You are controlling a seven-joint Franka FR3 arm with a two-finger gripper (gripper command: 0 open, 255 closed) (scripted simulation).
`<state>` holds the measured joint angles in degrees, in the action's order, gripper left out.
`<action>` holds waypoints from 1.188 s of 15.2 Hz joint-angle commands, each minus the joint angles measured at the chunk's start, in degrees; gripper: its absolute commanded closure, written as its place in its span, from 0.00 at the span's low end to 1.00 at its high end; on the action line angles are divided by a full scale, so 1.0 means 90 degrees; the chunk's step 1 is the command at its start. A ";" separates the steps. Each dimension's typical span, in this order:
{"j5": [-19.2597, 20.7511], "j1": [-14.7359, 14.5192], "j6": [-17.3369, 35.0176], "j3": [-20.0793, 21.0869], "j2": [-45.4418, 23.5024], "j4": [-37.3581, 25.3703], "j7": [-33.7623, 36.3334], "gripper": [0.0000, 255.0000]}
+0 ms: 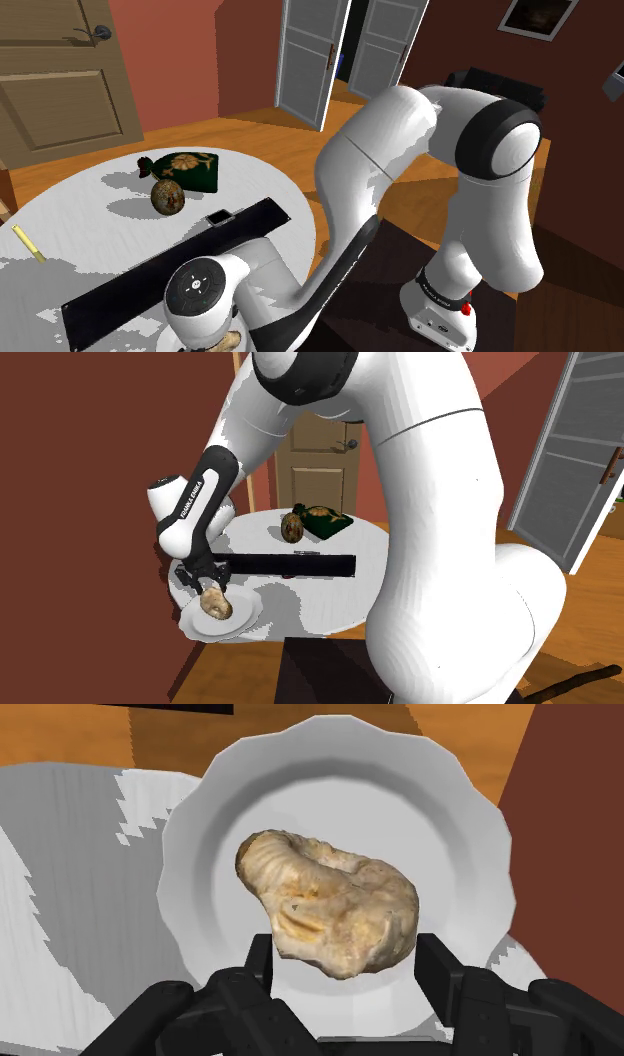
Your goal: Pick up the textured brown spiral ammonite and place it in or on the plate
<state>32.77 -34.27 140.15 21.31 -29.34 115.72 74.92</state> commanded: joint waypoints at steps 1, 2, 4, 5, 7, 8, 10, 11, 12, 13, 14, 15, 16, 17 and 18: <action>0.0102 -0.0051 0.0108 -0.0066 -0.0129 -0.0011 0.0093 1.00; 0.0151 -0.0076 0.0158 -0.0101 -0.0199 -0.0025 0.0134 1.00; 0.0249 -0.0126 0.0256 -0.0170 -0.0340 -0.0058 0.0215 1.00; 0.0297 -0.0151 0.0304 -0.0205 -0.0411 -0.0076 0.0255 1.00; 0.0391 -0.0203 0.0400 -0.0277 -0.0555 -0.0117 0.0335 1.00; 0.0436 -0.0229 0.0447 -0.0313 -0.0628 -0.0139 0.0374 1.00; 0.0494 -0.0265 0.0507 -0.0362 -0.0724 -0.0170 0.0423 1.00; 0.0493 -0.0267 0.0508 -0.0364 -0.0723 -0.0170 0.0422 1.00; 0.0492 -0.0268 0.0508 -0.0365 -0.0724 -0.0171 0.0422 1.00; 0.0491 -0.0269 0.0508 -0.0365 -0.0723 -0.0171 0.0421 1.00; 0.0491 -0.0269 0.0508 -0.0365 -0.0723 -0.0171 0.0421 1.00; 0.0491 -0.0269 0.0508 -0.0365 -0.0723 -0.0171 0.0421 1.00; 0.0490 -0.0270 0.0508 -0.0367 -0.0723 -0.0171 0.0421 1.00; 0.0489 -0.0271 0.0509 -0.0368 -0.0723 -0.0171 0.0420 1.00; 0.0456 -0.0281 0.0437 -0.0351 -0.0771 -0.0287 0.0382 0.00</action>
<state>37.03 -36.81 144.58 18.16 -35.88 113.33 78.54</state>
